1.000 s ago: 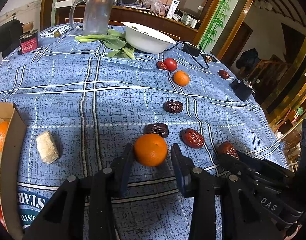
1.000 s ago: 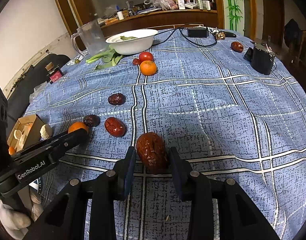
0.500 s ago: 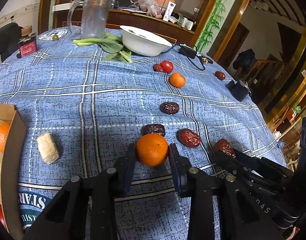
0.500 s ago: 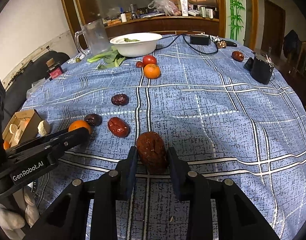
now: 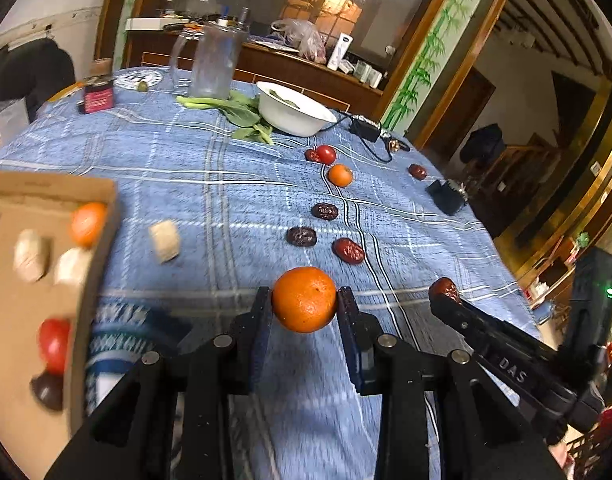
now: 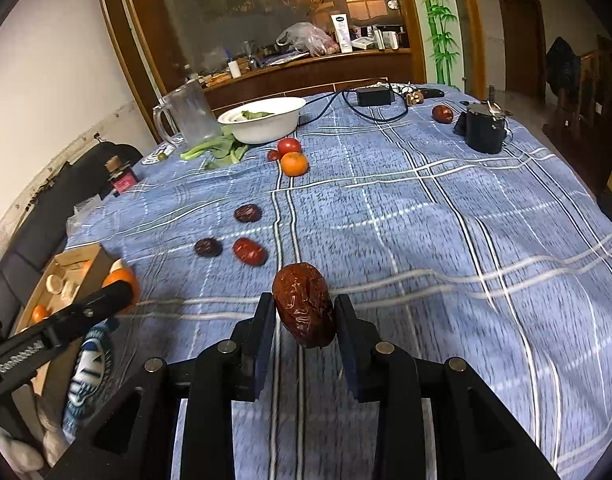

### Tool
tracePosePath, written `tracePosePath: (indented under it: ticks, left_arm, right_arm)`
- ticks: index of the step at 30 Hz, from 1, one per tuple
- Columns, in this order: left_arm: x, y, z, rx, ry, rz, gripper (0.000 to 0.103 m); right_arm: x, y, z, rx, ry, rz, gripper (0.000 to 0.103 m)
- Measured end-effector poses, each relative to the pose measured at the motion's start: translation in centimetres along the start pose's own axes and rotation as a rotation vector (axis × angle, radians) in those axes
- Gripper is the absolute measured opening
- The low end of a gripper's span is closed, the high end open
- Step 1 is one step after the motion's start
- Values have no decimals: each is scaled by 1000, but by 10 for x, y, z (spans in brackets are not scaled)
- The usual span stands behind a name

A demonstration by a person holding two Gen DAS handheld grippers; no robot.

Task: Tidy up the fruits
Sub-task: 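Carry the orange and red date into the box and open both tools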

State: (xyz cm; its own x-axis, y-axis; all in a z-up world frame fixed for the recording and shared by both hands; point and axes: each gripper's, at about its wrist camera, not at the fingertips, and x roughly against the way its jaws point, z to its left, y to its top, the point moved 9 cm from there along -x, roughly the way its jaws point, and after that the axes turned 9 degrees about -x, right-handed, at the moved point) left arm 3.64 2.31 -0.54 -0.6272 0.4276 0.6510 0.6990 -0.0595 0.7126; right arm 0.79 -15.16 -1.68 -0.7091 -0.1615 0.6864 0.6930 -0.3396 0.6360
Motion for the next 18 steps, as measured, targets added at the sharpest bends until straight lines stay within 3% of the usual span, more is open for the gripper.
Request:
tracePosePath:
  ticks: [4,11,14,18]
  left_arm:
    - [44,-9,20,55,12,-47,31]
    - [129,-30,90,141,168,-148,32]
    - [156,-53,127,195,250,-157,32]
    - [179,-81,167,286,275,-151,32]
  right_arm:
    - [17,-4,16,4,39,2,32]
    - [57,-25,85,117,134,0,33]
    - [66,-43,118,170,173,18,33]
    - [70,-74,164,251,222,58,33]
